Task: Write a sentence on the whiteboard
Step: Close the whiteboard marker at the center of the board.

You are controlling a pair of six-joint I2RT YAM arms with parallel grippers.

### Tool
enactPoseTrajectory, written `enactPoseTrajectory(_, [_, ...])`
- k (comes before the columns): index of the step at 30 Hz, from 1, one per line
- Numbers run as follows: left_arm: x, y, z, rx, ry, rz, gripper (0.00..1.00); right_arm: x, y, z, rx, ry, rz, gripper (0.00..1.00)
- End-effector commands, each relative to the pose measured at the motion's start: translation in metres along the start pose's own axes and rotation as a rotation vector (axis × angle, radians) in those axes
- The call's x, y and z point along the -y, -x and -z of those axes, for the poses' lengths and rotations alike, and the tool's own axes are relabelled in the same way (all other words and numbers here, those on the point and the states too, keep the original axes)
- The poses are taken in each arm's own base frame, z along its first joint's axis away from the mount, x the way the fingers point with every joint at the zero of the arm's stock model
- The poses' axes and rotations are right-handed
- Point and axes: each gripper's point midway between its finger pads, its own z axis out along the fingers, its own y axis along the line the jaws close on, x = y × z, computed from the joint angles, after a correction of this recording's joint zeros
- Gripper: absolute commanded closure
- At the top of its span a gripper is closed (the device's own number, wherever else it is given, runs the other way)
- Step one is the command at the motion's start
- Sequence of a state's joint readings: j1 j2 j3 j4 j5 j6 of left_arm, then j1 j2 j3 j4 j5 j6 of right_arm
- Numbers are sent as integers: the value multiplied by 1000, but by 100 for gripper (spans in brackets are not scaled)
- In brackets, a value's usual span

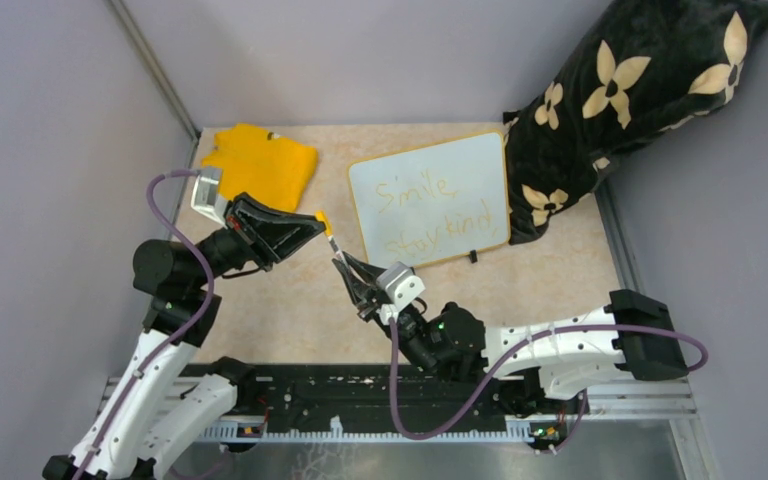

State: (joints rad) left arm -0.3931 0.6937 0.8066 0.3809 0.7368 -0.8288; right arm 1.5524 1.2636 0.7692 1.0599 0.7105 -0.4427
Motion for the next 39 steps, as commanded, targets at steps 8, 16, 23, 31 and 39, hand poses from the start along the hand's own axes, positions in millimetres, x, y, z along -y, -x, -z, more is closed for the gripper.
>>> enactPoseTrajectory(8, [-8,-56,3,-196,-14,97,100,9,88,-22,226,-15,-114,100])
enactPoseTrajectory(16, [-17,-72,5,-233,17,108,100,8,96,-26,246,-20,-105,100])
enactPoseTrajectory(23, [-26,-82,9,-259,57,100,100,12,103,-27,265,-34,-99,100])
enactPoseTrajectory(31, [-34,-95,15,-281,80,119,100,18,112,-27,285,-54,-95,100])
enactPoseTrajectory(39, [-40,-105,18,-296,93,138,100,15,120,-33,302,-53,-90,100])
